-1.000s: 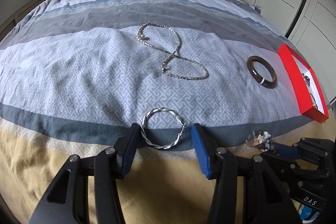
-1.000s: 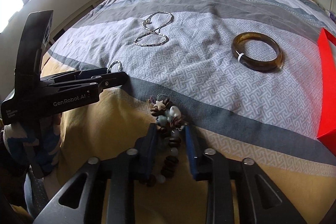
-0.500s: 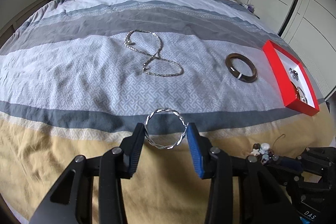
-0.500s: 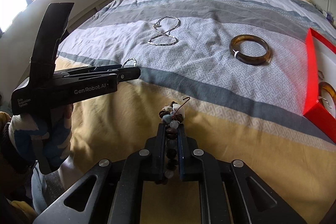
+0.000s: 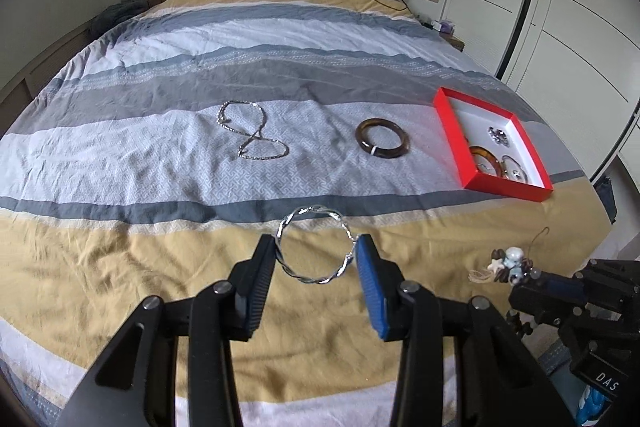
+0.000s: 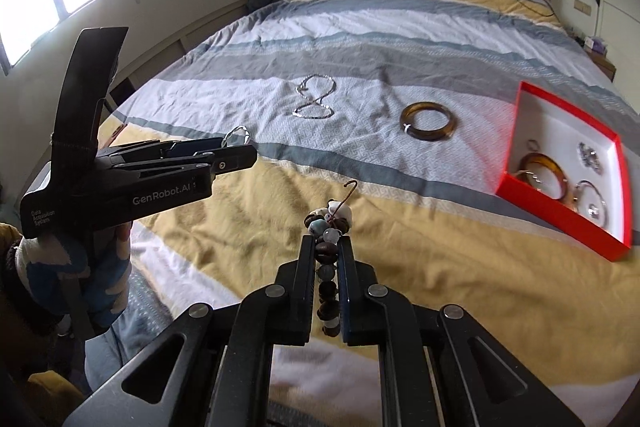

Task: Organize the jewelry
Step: 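Carry the bracelet and bangle into the red box and open both tools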

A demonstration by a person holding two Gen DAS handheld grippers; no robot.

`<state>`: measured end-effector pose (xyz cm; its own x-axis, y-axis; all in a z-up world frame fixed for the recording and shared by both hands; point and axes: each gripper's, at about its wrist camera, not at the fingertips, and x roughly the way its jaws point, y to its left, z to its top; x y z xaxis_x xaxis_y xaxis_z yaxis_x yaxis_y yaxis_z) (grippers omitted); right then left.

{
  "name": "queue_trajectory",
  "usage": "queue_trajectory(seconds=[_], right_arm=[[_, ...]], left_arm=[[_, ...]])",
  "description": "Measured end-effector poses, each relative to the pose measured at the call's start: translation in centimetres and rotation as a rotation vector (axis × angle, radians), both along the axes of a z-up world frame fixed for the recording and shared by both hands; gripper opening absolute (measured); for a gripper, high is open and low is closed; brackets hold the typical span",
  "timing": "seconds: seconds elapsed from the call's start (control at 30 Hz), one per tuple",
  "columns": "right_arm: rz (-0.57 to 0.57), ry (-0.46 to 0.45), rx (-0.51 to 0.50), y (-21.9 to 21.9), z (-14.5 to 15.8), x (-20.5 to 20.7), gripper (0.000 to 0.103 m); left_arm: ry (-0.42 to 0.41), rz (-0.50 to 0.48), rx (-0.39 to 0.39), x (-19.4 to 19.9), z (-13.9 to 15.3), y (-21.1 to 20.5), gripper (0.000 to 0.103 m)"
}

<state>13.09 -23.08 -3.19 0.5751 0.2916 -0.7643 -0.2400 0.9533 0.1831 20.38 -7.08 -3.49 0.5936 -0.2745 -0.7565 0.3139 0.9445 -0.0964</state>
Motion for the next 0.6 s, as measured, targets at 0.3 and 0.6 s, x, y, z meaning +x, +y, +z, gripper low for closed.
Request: queue_trajectory(seconds=[0.3, 0.6], right_arm=[[-0.056, -0.080, -0.001, -2.2, 3.5, -6.0, 0.010], [-0.137, -0.144, 0.020, -5.8, 5.5, -10.5, 0.010]], left_arm=[[-0.045, -0.029, 0.002, -5.3, 3.0, -1.5, 0.039], [-0.037, -0.089, 0.002, -8.9, 3.8, -4.8, 0.039]])
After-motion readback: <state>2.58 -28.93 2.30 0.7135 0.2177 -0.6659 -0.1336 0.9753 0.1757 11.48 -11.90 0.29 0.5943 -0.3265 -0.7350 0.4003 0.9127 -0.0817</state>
